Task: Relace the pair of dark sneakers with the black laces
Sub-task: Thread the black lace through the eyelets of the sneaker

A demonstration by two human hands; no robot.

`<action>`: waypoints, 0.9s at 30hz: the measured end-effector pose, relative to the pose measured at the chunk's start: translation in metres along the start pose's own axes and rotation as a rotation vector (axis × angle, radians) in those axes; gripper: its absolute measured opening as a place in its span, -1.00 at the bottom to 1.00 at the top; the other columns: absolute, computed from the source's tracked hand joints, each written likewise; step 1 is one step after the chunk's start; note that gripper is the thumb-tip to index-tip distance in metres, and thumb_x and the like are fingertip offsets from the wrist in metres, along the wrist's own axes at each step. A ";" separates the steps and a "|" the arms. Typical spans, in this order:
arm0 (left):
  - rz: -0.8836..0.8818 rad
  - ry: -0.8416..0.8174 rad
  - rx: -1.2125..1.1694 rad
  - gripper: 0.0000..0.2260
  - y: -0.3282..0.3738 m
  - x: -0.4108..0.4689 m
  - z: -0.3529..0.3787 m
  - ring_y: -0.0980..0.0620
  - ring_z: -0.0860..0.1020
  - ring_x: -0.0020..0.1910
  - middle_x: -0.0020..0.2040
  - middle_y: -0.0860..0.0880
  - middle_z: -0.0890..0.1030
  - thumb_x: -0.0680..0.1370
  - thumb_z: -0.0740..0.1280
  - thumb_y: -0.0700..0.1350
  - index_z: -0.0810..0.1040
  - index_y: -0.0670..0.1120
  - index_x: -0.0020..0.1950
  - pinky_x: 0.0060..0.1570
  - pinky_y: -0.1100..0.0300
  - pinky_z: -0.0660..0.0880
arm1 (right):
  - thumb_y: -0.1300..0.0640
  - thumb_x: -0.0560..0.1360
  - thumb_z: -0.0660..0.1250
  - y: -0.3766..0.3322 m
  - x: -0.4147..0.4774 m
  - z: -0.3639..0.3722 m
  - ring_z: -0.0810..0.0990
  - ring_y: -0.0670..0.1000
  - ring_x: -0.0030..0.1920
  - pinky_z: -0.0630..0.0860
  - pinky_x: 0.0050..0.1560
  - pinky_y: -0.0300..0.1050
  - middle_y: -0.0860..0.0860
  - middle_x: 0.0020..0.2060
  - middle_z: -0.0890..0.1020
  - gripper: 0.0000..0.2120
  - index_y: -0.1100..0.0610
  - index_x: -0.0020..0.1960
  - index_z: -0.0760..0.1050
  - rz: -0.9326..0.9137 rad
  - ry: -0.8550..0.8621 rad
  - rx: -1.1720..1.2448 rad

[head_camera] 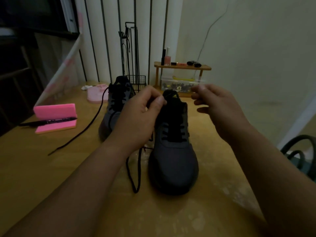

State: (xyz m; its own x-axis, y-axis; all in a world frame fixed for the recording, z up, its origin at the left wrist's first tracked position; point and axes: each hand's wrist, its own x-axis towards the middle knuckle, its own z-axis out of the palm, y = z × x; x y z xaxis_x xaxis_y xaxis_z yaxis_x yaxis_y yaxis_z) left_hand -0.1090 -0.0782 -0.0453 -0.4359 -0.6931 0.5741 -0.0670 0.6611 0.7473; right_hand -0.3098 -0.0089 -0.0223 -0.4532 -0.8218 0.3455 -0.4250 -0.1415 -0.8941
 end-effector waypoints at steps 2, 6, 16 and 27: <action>-0.014 -0.022 0.003 -0.87 -0.003 -0.002 0.005 0.28 0.58 -0.04 -0.02 0.12 0.64 0.73 0.23 -0.09 0.55 -0.03 0.06 -0.14 0.47 0.45 | -0.12 0.71 0.19 -0.002 0.010 0.001 0.61 -0.07 0.08 0.58 0.17 0.03 -0.06 0.06 0.66 -0.69 0.01 0.25 0.61 -0.026 -0.134 -0.245; -0.009 0.028 0.002 -0.85 -0.005 -0.003 0.010 0.26 0.59 -0.01 -0.03 0.12 0.65 0.74 0.21 -0.07 0.54 -0.02 0.05 -0.13 0.47 0.46 | -0.15 0.65 0.31 -0.013 0.023 0.011 0.63 0.04 -0.04 0.61 0.03 0.10 0.06 -0.05 0.65 -0.71 0.06 0.03 0.61 -0.163 -0.320 -0.541; 0.032 0.052 0.037 -0.86 -0.013 -0.003 0.019 0.19 0.63 0.01 -0.03 0.11 0.66 0.75 0.18 -0.01 0.50 0.04 0.08 -0.06 0.15 0.61 | -0.09 0.66 0.33 0.011 0.019 0.012 0.69 0.12 0.09 0.60 0.16 0.15 0.11 0.03 0.71 -0.69 0.14 0.13 0.64 -0.085 -0.376 -0.162; -0.053 0.091 -0.213 -0.86 -0.018 -0.005 0.032 0.14 0.67 0.01 -0.02 0.04 0.72 0.75 0.18 -0.11 0.50 -0.07 0.09 -0.06 0.30 0.57 | 0.01 0.70 0.26 0.026 0.013 0.030 0.70 0.14 0.17 0.66 0.11 -0.12 0.26 0.14 0.69 -0.59 0.37 0.26 0.58 0.106 -0.120 0.518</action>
State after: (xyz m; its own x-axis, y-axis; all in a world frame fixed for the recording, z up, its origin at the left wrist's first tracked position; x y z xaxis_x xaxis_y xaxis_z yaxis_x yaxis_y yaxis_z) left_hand -0.1348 -0.0775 -0.0721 -0.3530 -0.7546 0.5532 0.1079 0.5545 0.8252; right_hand -0.3034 -0.0393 -0.0495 -0.3674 -0.8991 0.2380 0.0740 -0.2834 -0.9562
